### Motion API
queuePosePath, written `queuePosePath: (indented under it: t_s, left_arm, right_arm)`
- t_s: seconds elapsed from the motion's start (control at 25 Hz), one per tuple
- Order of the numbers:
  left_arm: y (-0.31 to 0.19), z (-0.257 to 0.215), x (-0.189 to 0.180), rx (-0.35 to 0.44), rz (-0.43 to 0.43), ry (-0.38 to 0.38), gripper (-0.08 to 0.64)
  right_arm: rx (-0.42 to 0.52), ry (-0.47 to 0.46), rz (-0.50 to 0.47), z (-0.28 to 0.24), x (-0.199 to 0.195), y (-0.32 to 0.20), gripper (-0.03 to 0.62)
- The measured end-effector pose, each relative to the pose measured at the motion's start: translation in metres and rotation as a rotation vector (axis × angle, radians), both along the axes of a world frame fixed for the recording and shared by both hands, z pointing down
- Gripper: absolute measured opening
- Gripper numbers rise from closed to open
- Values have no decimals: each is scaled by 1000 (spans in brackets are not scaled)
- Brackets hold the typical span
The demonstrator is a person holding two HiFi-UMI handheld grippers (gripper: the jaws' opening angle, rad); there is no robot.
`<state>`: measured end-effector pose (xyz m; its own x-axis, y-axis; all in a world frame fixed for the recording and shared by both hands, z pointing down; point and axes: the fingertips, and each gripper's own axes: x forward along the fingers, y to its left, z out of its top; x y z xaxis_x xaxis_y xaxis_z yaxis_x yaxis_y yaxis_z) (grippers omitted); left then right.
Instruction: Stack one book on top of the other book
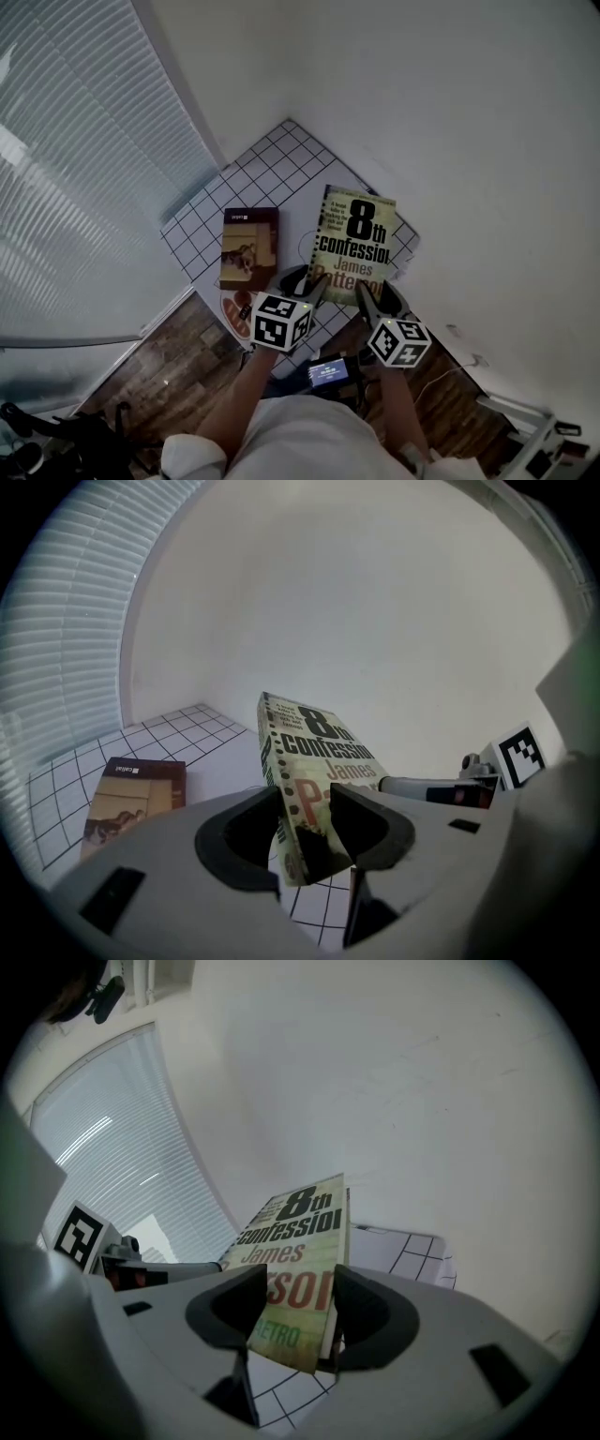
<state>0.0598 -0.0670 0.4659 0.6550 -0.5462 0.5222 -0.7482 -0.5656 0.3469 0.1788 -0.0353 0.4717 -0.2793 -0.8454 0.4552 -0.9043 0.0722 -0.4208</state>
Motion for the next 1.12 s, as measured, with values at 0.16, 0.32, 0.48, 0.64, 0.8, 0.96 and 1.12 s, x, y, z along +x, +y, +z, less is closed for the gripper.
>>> queuePosePath:
  t_s: [0.16, 0.32, 0.48, 0.64, 0.8, 0.96, 1.12]
  left_arm:
    - [3, -2, -11, 11, -24, -3, 179]
    - [7, -1, -28, 3, -46, 4, 179]
    - [8, -4, -39, 0, -54, 14, 179]
    - [4, -3, -52, 3, -55, 27, 179]
    - [1, 0, -72, -9, -55, 30, 179]
    - [-5, 6, -100, -25, -67, 28, 179]
    - [-11, 11, -129, -39, -102, 37, 178]
  right_arm:
    - [9, -2, -27, -2, -10, 0, 229]
    - [6, 1, -51, -1, -27, 2, 229]
    - [3, 5, -62, -5, -37, 3, 229]
    - [1, 26, -65, -6, -51, 0, 229]
    - [-12, 27, -66, -4, -71, -4, 229]
    - [-24, 33, -86, 2, -99, -11, 229]
    - [-33, 35, -112, 6, -126, -19, 229]
